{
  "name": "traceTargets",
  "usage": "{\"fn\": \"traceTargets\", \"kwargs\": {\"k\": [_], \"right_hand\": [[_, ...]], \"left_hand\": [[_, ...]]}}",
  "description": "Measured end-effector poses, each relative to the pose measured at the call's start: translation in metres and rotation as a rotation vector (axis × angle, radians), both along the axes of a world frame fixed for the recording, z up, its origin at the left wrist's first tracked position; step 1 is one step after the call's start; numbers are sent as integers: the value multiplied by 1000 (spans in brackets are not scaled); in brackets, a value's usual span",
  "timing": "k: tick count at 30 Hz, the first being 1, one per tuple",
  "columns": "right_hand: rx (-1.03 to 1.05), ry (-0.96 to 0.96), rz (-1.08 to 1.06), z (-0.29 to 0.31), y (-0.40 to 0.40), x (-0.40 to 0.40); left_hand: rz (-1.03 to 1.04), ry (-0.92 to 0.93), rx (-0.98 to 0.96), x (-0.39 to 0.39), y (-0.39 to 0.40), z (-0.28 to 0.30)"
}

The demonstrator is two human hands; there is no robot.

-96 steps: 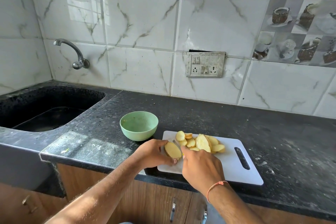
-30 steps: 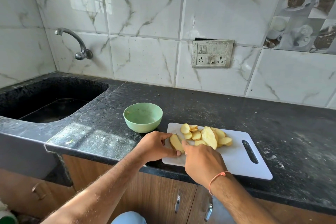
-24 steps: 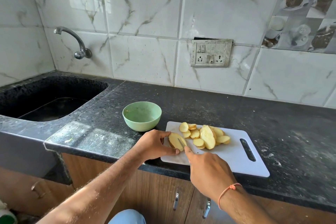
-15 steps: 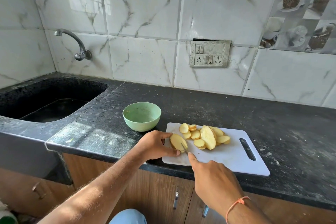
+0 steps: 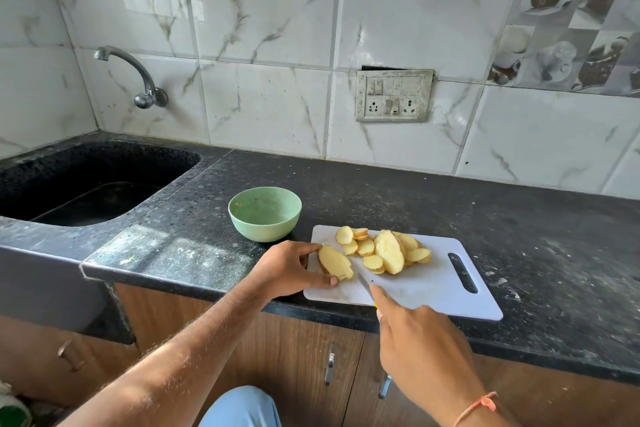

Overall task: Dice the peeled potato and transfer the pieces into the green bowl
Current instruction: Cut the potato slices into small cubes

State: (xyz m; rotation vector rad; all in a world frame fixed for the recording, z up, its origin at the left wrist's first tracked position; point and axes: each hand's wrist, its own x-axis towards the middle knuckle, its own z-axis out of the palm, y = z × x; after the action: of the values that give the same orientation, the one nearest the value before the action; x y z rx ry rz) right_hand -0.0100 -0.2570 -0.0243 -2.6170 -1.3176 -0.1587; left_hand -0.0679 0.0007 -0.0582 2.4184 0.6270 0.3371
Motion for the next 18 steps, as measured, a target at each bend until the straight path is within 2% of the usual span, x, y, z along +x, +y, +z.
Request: {"fn": "traceTargets", "kwargs": {"k": [10,18], "right_hand": [[97,-13,58,4,58,16],[-6,-78,49,4,94,16]], "left_hand": [[3,-77,-4,-3,3,-8],[18,-103,-26,-2,5,-13]]}}
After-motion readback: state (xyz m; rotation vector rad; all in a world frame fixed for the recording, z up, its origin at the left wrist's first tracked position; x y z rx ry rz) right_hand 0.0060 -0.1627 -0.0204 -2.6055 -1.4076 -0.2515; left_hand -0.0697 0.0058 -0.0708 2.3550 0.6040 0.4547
